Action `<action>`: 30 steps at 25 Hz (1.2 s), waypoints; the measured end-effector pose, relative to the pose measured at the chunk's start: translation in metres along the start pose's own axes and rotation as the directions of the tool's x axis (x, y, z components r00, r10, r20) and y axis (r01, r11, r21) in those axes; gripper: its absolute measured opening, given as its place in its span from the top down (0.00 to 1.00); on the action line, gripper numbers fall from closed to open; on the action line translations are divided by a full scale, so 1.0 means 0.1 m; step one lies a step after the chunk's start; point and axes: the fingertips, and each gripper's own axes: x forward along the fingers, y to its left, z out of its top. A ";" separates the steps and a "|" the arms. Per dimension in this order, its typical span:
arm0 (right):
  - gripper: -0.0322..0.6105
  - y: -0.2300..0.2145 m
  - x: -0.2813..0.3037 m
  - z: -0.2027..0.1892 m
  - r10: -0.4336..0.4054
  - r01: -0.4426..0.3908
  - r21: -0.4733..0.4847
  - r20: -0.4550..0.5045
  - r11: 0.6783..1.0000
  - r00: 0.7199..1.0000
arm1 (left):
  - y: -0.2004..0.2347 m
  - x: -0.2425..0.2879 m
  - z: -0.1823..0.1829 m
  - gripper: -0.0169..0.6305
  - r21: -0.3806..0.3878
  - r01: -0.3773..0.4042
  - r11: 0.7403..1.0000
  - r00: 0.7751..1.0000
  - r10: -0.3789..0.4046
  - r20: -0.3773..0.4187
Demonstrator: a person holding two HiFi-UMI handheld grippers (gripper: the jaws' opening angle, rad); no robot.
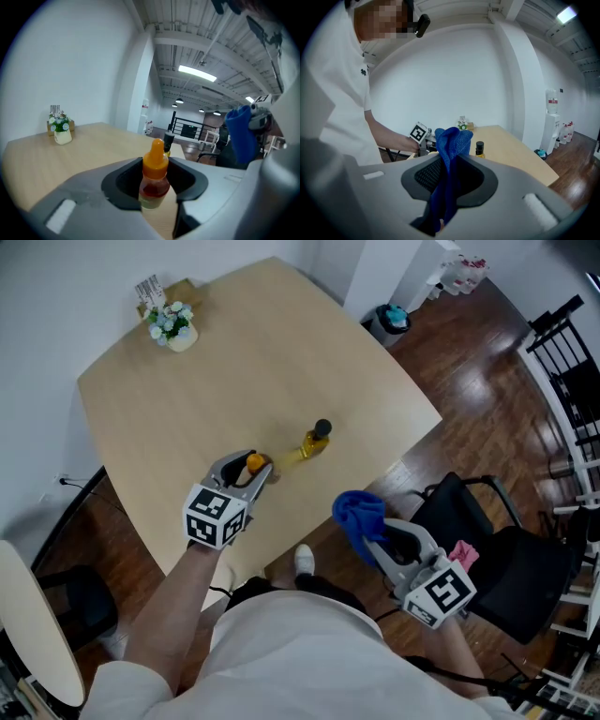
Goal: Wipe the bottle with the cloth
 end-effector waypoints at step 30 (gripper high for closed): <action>0.82 0.62 0.77 0.34 0.291 -0.269 -0.170 0.117 0.948 0.950 | -0.69 -1.78 1.33 0.73 -0.131 0.158 0.979 0.954 -0.117 0.275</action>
